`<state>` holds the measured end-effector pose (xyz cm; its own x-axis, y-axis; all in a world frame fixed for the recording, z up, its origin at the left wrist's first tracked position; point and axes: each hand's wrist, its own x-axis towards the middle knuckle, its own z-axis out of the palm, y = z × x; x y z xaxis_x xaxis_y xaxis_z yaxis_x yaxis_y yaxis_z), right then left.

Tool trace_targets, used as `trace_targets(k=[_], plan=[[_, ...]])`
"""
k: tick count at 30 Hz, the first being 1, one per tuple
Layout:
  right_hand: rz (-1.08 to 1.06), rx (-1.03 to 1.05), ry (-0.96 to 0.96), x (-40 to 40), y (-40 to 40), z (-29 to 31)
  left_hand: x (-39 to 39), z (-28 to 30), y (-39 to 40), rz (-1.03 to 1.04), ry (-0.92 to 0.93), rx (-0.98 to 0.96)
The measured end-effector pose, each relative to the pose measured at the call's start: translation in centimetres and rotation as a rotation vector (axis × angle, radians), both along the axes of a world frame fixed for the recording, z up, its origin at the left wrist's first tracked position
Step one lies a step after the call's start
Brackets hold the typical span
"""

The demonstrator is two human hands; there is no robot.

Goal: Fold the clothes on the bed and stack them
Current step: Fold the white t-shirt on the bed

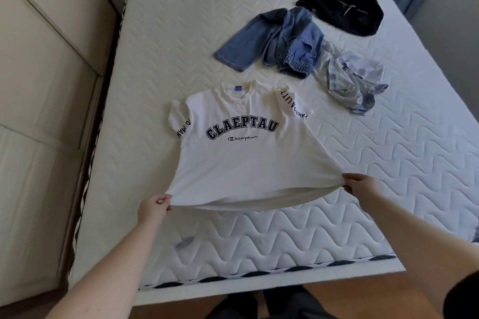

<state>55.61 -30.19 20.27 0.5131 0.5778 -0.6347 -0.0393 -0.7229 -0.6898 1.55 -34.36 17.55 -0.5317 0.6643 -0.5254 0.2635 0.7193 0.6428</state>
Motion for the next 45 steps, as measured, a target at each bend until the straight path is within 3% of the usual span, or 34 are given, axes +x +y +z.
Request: trace_targets(k=[14, 24, 27, 30, 33, 38, 41, 45], plan=[[0.072, -0.155, -0.162, -1.5, -9.1, -10.3, -1.1, -9.6, -8.5, -0.158, 0.136, -0.084], [0.187, -0.183, -0.300, 2.4, -12.3, -18.9, 0.9, -17.5, -13.0, -0.078, 0.149, -0.102], [0.317, -0.258, -0.375, 2.4, -13.1, -19.6, 2.5, -18.1, -14.2, -0.155, 0.272, -0.148], [0.414, -0.322, -0.543, 0.7, -14.0, -19.3, 5.0, -17.3, -14.8, -0.206, 0.515, -0.162], [0.639, -0.131, -0.729, -2.7, -15.3, -19.3, 8.4, -17.1, -15.1, -0.559, 0.666, 0.021], [1.398, 0.067, -0.784, -11.1, -15.7, -20.7, 14.9, -19.0, -14.3, -1.159, 0.720, 0.207], [1.594, 0.076, -0.799, -14.7, -15.9, -22.3, 17.2, -20.5, -13.8, -1.285, 0.715, 0.170], [1.688, -0.047, -0.774, -14.6, -16.5, -23.5, 17.3, -21.7, -13.2, -1.306, 0.720, 0.044]])
